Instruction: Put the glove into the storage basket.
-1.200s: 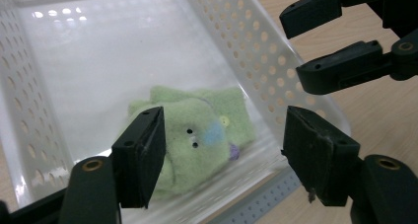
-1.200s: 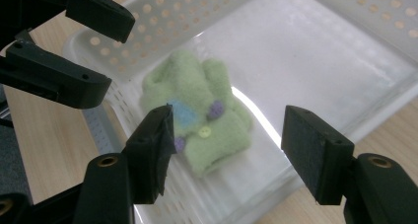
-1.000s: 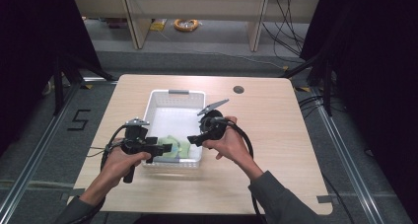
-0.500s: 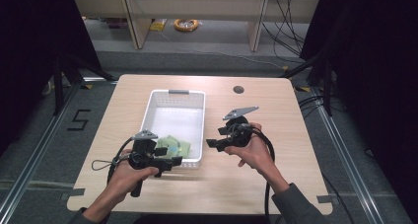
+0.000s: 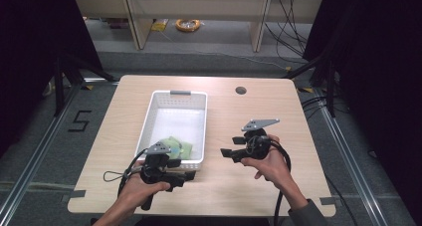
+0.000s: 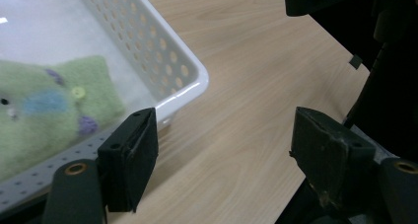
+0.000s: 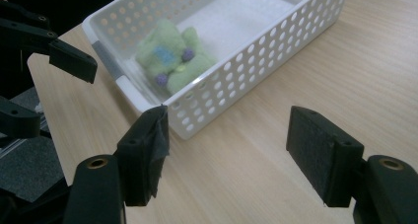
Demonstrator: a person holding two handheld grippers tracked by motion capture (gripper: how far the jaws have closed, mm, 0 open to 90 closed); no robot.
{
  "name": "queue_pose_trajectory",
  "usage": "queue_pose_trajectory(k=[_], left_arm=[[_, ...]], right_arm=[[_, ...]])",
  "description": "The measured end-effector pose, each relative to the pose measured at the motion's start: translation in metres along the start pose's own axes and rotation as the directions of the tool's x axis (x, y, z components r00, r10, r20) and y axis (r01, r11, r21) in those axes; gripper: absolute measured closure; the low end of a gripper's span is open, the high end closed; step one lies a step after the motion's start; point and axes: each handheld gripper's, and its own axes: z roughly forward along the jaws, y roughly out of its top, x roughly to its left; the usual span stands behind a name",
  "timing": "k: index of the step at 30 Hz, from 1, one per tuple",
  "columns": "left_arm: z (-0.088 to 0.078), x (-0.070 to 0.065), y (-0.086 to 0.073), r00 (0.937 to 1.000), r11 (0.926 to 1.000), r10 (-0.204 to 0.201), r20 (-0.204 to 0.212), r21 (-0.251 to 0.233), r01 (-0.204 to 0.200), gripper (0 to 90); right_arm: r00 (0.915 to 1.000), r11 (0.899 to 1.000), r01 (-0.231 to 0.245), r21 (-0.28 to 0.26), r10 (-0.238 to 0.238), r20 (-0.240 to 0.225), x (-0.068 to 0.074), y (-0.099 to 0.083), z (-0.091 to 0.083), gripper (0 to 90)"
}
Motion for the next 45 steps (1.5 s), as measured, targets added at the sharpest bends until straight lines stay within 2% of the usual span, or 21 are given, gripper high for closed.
queue_pose_trajectory(k=[2, 3, 7, 8, 12, 15, 16, 18, 20, 21, 22, 25, 27, 31, 32, 35, 36, 38, 40, 41, 45], left_arm=[[0.002, -0.001, -0.002, 1.0, 1.0, 0.006, -0.005, 0.002, -0.006, 25.0], [0.004, -0.001, -0.004, 1.0, 0.9999, 0.009, -0.003, 0.005, -0.009, 24.9], [0.006, -0.003, -0.008, 0.9998, 0.9998, 0.021, 0.002, 0.003, -0.021, 24.4], [0.007, -0.004, -0.01, 0.9998, 0.9998, 0.019, 0.001, -0.009, -0.019, 24.1], [0.009, -0.007, -0.015, 0.9996, 0.9996, 0.028, 0.003, -0.009, -0.028, 23.1], [0.011, -0.01, -0.02, 0.9983, 0.9985, 0.054, 0.024, -0.009, -0.053, 21.0], [0.012, -0.011, -0.022, 0.9978, 0.998, 0.061, 0.025, -0.018, -0.061, 20.1], [0.013, -0.012, -0.025, 0.9975, 0.9973, 0.069, 0.017, -0.026, -0.069, 18.4], [0.015, -0.013, -0.03, 0.9964, 0.9957, 0.083, 0.014, -0.042, -0.082, 16.4], [0.016, -0.013, -0.032, 0.9958, 0.9956, 0.09, 0.017, -0.028, -0.09, 16.3], [0.016, -0.014, -0.034, 0.995, 0.9952, 0.096, 0.025, -0.022, -0.096, 15.6], [0.018, -0.014, -0.039, 0.9942, 0.9939, 0.103, 0.03, -0.043, -0.102, 15.6], [0.019, -0.014, -0.044, 0.994, 0.9936, 0.108, 0.017, -0.035, -0.107, 15.5], [0.02, -0.013, -0.052, 0.992, 0.9909, 0.126, -0.01, -0.046, -0.126, 15.6], [0.02, -0.013, -0.054, 0.9904, 0.9897, 0.136, -0.024, -0.042, -0.137, 15.5], [0.021, -0.011, -0.062, 0.9836, 0.9852, 0.169, -0.064, -0.018, -0.17, 15.5], [0.021, -0.01, -0.063, 0.9834, 0.9847, 0.174, -0.051, -0.006, -0.174, 15.5], [0.023, -0.01, -0.068, 0.989, 0.9902, 0.138, -0.052, -0.013, -0.139, 15.6], [0.022, -0.011, -0.07, 0.989, 0.9902, 0.139, -0.052, -0.008, -0.139, 15.5], [0.021, -0.011, -0.071, 0.9892, 0.9904, 0.137, -0.052, -0.01, -0.138, 15.6], [0.018, -0.009, -0.074, 0.9869, 0.9884, 0.152, -0.054, 0.001, -0.152, 15.6]], right_arm=[[1.0, 1.0, -0.009, 0.001, 0.009, -0.004, 0.0, -0.005, -0.001, 33.3], [0.9996, 1.0, 0.025, -0.005, -0.025, -0.013, -0.003, -0.006, -0.001, 32.9], [0.9991, 0.999, -0.041, -0.009, 0.041, 0.012, -0.001, -0.016, -0.006, 32.2], [0.9998, 1.0, -0.018, -0.018, 0.018, 0.003, -0.004, -0.018, -0.006, 32.1], [0.9988, 0.999, -0.048, -0.012, 0.048, -0.003, -0.002, -0.027, -0.01, 31.4], [0.9999, 0.999, -0.017, -0.037, 0.017, 0.002, -0.004, -0.033, -0.011, 30.1], [0.9984, 0.998, -0.056, -0.039, 0.056, 0.006, 0.0, -0.036, -0.012, 29.4], [0.9997, 0.999, -0.023, -0.043, 0.023, -0.009, -0.002, -0.039, -0.012, 26.3], [0.9987, 0.998, -0.027, -0.065, 0.024, -0.044, -0.002, -0.043, -0.012, 24.9], [0.9991, 0.997, -0.013, -0.072, 0.01, -0.042, -0.003, -0.045, -0.012, 22.9], [0.9989, 0.997, -0.036, -0.069, 0.034, -0.032, -0.001, -0.047, -0.014, 20.7], [0.9993, 0.996, -0.011, -0.094, 0.008, -0.035, -0.003, -0.053, -0.014, 19.4], [0.9987, 0.996, -0.034, -0.081, 0.031, -0.04, -0.001, -0.056, -0.014, 18.0], [0.9987, 0.997, -0.026, -0.079, 0.022, -0.046, -0.001, -0.064, -0.012, 17.9], [0.9997, 0.996, -0.015, -0.085, 0.014, -0.018, -0.001, -0.066, -0.012, 17.9], [0.9986, 0.997, -0.024, -0.079, 0.02, -0.048, 0.0, -0.072, -0.01, 17.9], [0.9993, 0.997, -0.006, -0.076, 0.003, -0.037, -0.001, -0.073, -0.011, 17.9], [0.9979, 0.997, -0.045, -0.059, 0.042, -0.05, 0.002, -0.077, -0.012, 17.9], [0.9991, 0.997, 0.003, -0.083, -0.006, -0.042, -0.001, -0.08, -0.011, 17.9], [0.998, 0.997, -0.038, -0.07, 0.035, -0.053, 0.002, -0.082, -0.011, 17.9], [0.9987, 0.997, -0.034, -0.069, 0.032, -0.041, 0.002, -0.089, -0.013, 17.9]])
